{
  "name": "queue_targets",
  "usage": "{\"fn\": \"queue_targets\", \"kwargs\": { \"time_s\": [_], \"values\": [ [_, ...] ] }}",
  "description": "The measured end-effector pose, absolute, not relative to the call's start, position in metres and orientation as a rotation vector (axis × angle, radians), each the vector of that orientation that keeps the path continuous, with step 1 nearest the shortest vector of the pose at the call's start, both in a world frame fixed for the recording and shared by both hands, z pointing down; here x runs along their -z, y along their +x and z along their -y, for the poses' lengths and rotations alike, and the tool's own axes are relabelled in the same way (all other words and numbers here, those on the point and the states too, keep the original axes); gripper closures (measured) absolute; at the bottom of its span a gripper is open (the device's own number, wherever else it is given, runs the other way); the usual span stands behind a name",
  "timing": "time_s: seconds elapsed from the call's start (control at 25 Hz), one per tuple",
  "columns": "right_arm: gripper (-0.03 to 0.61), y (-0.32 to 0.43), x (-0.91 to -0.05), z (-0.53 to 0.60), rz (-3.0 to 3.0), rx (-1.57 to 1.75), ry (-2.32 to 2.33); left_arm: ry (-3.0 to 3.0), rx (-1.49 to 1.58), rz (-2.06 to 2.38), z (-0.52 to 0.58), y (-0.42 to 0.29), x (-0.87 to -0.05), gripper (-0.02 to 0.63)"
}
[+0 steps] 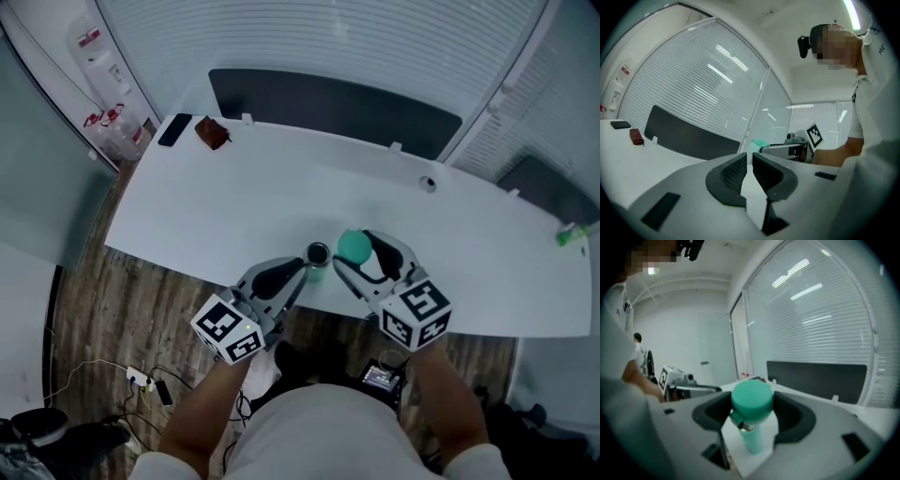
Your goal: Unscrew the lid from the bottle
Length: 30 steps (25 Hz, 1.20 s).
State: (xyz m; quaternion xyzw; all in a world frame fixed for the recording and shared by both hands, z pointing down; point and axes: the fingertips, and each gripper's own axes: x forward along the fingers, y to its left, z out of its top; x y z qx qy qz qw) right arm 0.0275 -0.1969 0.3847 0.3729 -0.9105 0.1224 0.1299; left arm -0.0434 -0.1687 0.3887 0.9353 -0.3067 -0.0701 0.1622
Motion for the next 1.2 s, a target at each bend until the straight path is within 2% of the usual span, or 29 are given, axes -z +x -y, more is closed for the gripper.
{"fn": "queue_targets", "kwargs": {
  "time_s": [0.6,1.2],
  "values": [
    [0.284,0.052,-0.350,0.168,2.759,-0.509,1.202,2.549,0.397,0.830,0.137,-0.055,-0.357,0.583],
    [0.284,0.075,-0.352,0.138,2.771,-0.685,1.269,2.435,0.431,0.777,0.103,-0.066,-0.365,0.584]
  ]
}}
